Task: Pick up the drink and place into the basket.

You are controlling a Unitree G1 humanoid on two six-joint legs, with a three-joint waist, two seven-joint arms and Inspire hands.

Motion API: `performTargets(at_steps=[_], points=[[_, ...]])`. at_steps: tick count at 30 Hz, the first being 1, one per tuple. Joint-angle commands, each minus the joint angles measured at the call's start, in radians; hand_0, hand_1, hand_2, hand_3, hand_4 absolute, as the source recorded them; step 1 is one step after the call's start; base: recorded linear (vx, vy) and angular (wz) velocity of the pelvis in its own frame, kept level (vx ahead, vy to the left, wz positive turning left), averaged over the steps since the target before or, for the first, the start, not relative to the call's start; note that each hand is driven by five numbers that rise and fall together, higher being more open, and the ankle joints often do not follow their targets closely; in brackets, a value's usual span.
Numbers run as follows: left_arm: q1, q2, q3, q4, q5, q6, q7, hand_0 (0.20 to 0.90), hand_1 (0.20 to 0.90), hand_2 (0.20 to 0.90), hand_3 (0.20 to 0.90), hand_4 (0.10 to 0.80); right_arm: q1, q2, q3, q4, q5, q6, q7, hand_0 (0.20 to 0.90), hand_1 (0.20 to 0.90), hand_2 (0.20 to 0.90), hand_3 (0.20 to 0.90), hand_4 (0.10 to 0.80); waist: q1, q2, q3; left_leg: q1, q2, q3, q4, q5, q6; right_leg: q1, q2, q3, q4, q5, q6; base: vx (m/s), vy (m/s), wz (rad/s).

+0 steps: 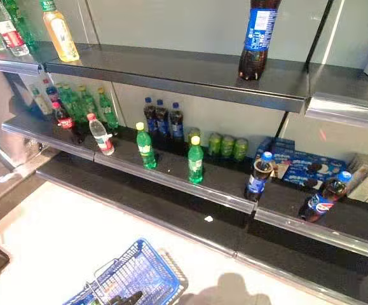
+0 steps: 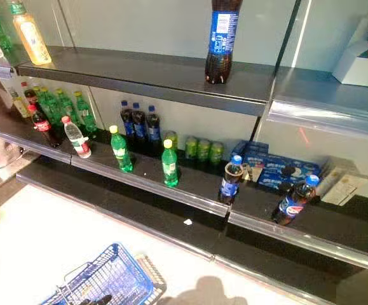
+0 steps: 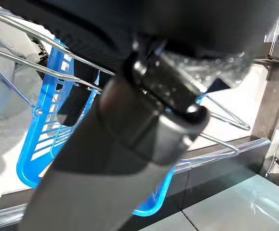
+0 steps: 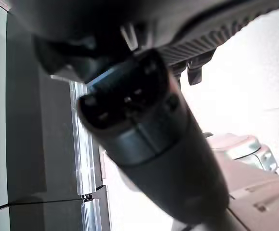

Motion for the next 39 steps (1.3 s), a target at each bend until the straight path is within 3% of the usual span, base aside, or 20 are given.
performTargets(at_steps=[1,18,22,26,33,39], points=[[-0.102,-0.012,-0.042,-0.029,-0.018,-0.077,-0.082,0.3,0.3,0.3,0.2,0.1,-0.084,0.009,0.001,0.083,0.03,-0.022,-0.02,0.9,0.9,0.9,0.9,0.8,0.022,-0.039,0.052,0.029,0.01,0.039,0.004,-0.019,0.017,-0.006,-0.106,-0.007,0.01,0.054,0.056,0.0,0.0,0.0],[-0.118,-0.035,-0.085,0.016,-0.006,-0.085,-0.099,0.3,0.3,0.3,0.2,0.1,-0.099,0.012,0.004,0.121,0.025,-0.043,-0.061,0.9,0.9,0.9,0.9,0.8,0.017,-0.039,0.048,0.032,0.005,0.042,0.004,-0.026,0.02,-0.007,-0.107,-0.002,0.007,0.056,0.059,0.0,0.0,0.0],[-0.12,-0.035,-0.083,0.021,-0.004,-0.089,-0.099,0.3,0.3,0.3,0.2,0.1,-0.105,0.007,0.01,0.131,-0.011,-0.088,-0.087,0.9,0.9,0.9,0.9,0.8,0.018,-0.036,0.048,0.034,0.005,0.043,0.004,-0.026,0.019,-0.006,-0.107,-0.002,0.007,0.057,0.058,0.0,0.0,0.0],[-0.124,-0.03,-0.09,0.015,-0.003,-0.079,-0.093,0.3,0.3,0.3,0.2,0.1,-0.115,-0.004,0.057,0.093,-0.18,-0.193,-0.148,0.9,0.9,0.9,0.9,0.8,0.018,-0.037,0.05,0.034,0.005,0.043,0.004,-0.024,0.019,-0.007,-0.109,-0.001,0.008,0.059,0.059,0.0,0.0,0.0],[-0.113,-0.007,-0.106,-0.082,0.005,-0.034,-0.049,0.3,0.3,0.3,0.2,0.1,-0.121,-0.031,0.141,-0.152,-0.205,-0.332,-0.219,0.9,0.9,0.9,0.9,0.8,0.012,-0.052,0.067,0.031,0.006,0.045,0.004,-0.02,0.024,-0.015,-0.107,0.012,0.012,0.067,0.061,-0.046,-0.033,0.0],[-0.073,-0.003,-0.094,-0.186,0.013,-0.015,-0.006,0.3,0.3,0.3,0.2,0.1,-0.044,-0.057,0.163,-0.594,-0.217,-0.276,-0.302,0.9,0.9,0.9,0.9,0.8,-0.018,-0.067,0.079,0.027,0.008,0.053,0.004,-0.018,0.031,-0.027,-0.101,0.031,0.012,0.074,0.064,-0.056,-0.034,0.0]])
